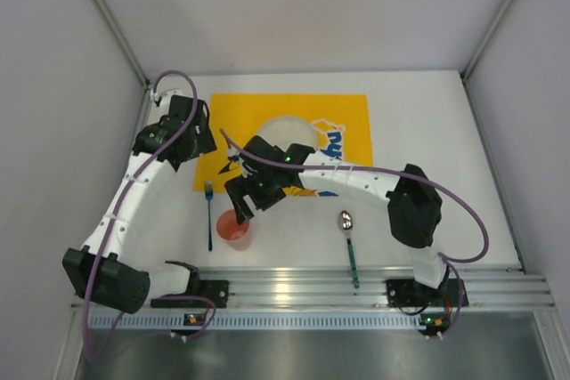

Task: Set the dinner table for one person

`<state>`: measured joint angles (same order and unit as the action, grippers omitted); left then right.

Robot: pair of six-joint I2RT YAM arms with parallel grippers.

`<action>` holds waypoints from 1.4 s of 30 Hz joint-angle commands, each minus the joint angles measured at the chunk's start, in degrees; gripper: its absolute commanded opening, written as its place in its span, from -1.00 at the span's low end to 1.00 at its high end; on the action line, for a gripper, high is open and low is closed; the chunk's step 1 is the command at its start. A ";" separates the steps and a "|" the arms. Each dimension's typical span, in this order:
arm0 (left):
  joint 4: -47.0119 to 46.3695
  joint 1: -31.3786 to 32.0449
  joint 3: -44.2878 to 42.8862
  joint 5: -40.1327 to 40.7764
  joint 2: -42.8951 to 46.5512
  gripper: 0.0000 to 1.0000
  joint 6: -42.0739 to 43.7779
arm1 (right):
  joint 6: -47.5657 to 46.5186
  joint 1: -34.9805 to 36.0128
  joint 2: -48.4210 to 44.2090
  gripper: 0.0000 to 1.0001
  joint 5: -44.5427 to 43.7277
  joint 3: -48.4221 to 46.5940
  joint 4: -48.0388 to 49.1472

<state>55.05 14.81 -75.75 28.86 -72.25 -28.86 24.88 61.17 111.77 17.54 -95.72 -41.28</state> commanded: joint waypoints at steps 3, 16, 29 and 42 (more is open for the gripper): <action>-0.47 -0.04 -1.86 -1.35 -0.96 0.84 -0.49 | 0.08 3.52 6.53 0.61 -12.95 -8.51 -4.50; -1.52 -0.04 -1.34 -3.98 -0.26 0.89 0.91 | -0.45 1.95 4.70 -1.00 -31.68 -14.13 -14.00; -4.60 0.05 7.19 -14.44 -0.61 0.92 1.97 | -6.16 -36.44 8.37 -1.00 -31.69 -27.57 -18.22; -5.04 0.05 8.78 -18.31 -4.82 0.88 1.79 | -0.19 -46.14 27.10 -1.00 -25.63 -44.20 -17.44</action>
<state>51.44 14.72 -65.80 12.34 -75.48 -27.44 22.41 14.98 137.80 -10.41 -137.05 -58.63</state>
